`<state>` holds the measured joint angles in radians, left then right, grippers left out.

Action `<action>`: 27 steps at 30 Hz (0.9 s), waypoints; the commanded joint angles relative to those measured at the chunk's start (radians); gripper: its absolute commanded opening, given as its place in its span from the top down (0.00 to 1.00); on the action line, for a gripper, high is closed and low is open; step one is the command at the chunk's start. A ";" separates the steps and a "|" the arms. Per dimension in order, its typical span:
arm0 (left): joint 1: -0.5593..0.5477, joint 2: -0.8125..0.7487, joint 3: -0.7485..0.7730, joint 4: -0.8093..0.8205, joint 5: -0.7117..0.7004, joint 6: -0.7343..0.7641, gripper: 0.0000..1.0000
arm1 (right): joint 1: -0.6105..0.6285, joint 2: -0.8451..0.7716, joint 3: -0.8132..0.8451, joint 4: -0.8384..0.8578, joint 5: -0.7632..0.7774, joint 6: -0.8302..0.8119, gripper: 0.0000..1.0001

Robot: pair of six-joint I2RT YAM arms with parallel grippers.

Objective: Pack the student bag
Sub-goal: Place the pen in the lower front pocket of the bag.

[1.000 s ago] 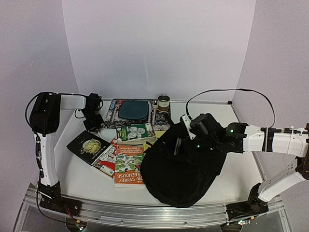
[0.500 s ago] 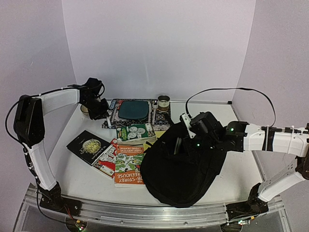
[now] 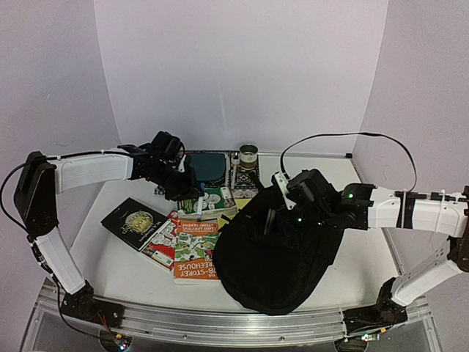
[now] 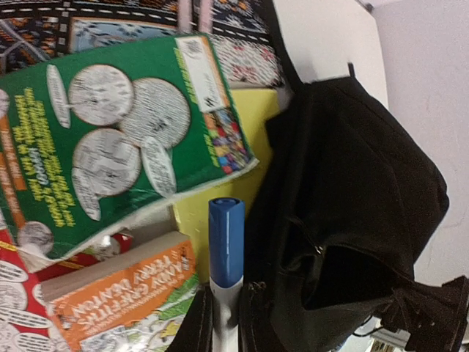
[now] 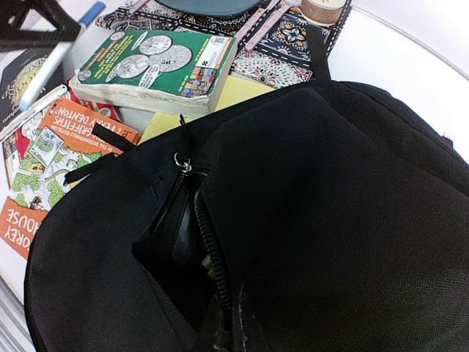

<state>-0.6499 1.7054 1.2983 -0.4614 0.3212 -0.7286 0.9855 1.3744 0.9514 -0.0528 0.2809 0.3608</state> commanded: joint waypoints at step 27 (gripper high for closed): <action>-0.321 0.315 0.352 0.151 0.102 0.038 1.00 | 0.010 -0.009 0.049 0.026 -0.036 0.035 1.00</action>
<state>-0.9733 1.9826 1.5602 -0.3536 0.4616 -0.6790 0.9852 1.3754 0.9623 -0.0566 0.2718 0.3781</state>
